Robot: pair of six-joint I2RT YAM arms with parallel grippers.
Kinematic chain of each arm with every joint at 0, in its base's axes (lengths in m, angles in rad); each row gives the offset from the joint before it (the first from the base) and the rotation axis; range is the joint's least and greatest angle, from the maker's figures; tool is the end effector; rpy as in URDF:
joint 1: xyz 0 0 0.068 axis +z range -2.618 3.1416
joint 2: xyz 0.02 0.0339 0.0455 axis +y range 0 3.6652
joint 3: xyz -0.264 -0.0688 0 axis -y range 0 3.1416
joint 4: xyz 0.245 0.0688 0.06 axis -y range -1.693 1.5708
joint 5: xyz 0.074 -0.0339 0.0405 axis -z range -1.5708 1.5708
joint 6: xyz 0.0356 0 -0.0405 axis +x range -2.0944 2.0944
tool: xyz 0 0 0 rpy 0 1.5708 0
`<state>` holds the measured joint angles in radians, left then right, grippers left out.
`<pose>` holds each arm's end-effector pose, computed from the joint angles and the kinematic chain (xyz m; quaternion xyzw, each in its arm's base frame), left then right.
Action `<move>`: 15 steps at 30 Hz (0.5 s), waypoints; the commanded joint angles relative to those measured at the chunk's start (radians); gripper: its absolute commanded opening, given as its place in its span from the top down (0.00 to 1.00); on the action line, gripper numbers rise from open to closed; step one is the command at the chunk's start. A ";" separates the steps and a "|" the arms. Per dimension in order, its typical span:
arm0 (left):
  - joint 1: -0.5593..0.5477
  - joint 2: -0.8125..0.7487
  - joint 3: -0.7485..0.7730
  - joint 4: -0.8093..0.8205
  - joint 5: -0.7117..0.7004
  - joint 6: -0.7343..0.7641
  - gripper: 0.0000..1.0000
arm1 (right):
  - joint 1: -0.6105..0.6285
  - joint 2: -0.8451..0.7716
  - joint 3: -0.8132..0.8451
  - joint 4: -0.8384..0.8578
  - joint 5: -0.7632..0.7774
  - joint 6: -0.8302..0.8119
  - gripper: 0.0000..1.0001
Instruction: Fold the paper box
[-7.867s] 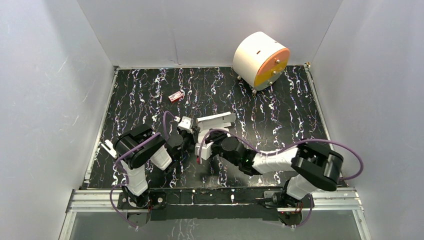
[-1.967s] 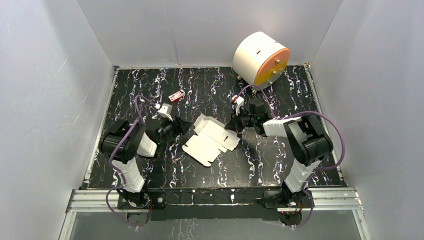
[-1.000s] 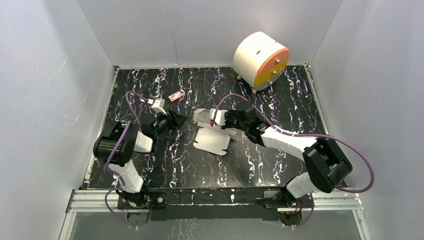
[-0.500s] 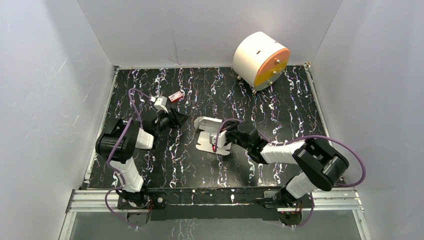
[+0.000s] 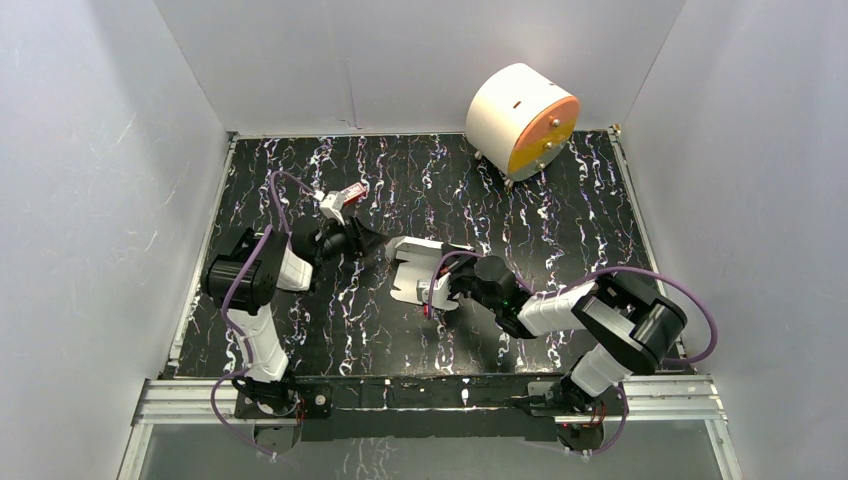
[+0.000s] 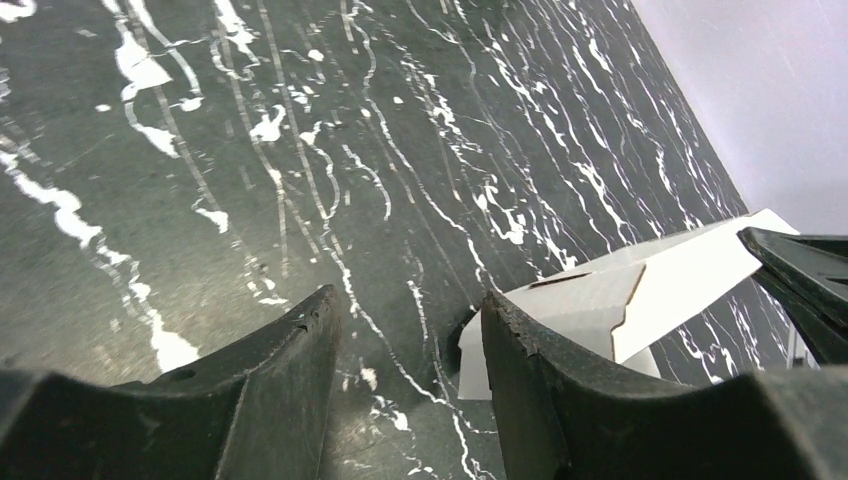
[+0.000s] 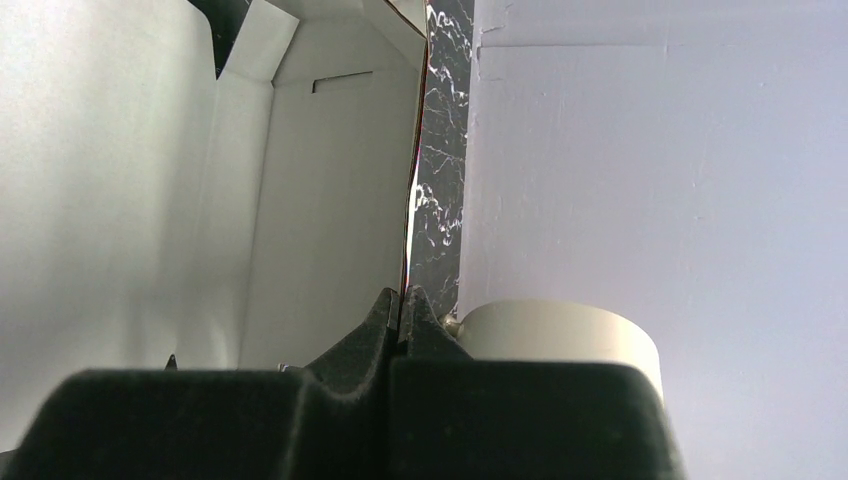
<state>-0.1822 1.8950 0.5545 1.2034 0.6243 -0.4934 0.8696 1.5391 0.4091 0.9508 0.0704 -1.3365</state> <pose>0.3113 -0.0785 0.1248 0.0881 0.7401 -0.4257 0.5132 0.1814 0.2109 0.1619 -0.6745 0.3660 -0.1745 0.6170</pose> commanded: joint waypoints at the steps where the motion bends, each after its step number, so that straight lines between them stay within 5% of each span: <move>1: -0.034 0.024 0.042 0.027 0.111 0.060 0.49 | 0.006 0.008 -0.017 0.037 0.019 -0.037 1.00; 15: -0.092 0.000 0.019 0.065 0.206 0.147 0.54 | 0.005 0.029 -0.004 0.002 0.048 -0.065 1.00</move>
<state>-0.2520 1.9324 0.5823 1.2263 0.7502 -0.3950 0.8711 1.5513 0.4091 0.9539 0.1032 -1.3724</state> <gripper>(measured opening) 0.464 0.019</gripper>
